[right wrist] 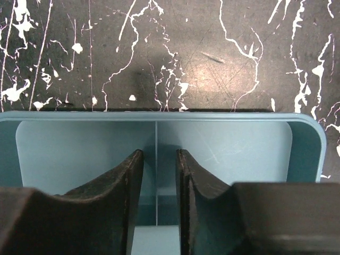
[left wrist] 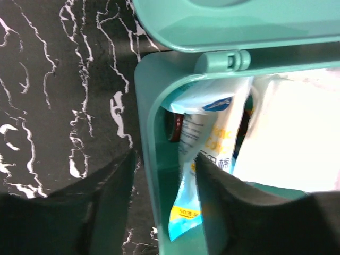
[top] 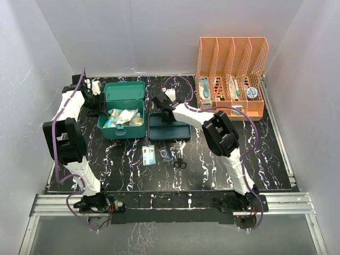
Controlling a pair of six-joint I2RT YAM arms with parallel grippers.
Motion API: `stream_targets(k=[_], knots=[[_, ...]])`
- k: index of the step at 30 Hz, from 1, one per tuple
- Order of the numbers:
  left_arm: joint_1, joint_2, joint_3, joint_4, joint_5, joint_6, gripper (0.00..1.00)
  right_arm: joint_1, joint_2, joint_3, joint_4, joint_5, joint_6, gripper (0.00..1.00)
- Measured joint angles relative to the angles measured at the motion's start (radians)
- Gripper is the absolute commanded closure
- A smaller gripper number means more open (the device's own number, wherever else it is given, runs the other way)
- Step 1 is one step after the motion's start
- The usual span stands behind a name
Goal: Organize the medicine kit
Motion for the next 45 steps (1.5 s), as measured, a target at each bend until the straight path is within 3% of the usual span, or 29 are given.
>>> stream_targets(k=[3,7,12,19,28,36,45], knots=[[0.0,-0.01,-0.001,-0.005,0.021,-0.004,0.23,-0.001,-0.002,0.0,0.0,0.0,-0.006,0.55],[0.0,-0.032,0.001,-0.014,0.032,-0.005,0.18,-0.001,-0.011,0.043,-0.031,0.002,-0.021,0.47],[0.0,-0.062,0.036,-0.027,0.032,-0.002,0.16,0.005,-0.069,0.124,-0.075,0.034,-0.043,0.43],[0.026,-0.125,0.146,-0.066,0.032,0.008,0.13,0.047,-0.288,0.13,-0.204,0.125,-0.01,0.41],[0.052,-0.207,0.154,-0.104,0.026,0.019,0.12,0.138,-0.69,-0.474,-0.248,0.08,0.155,0.41],[0.051,-0.203,0.165,-0.144,0.006,-0.014,0.12,0.156,-0.703,-0.57,-0.282,0.043,0.276,0.42],[0.051,-0.045,0.463,-0.308,0.01,-0.04,0.13,0.2,-0.535,-0.491,-0.322,-0.038,0.459,0.44]])
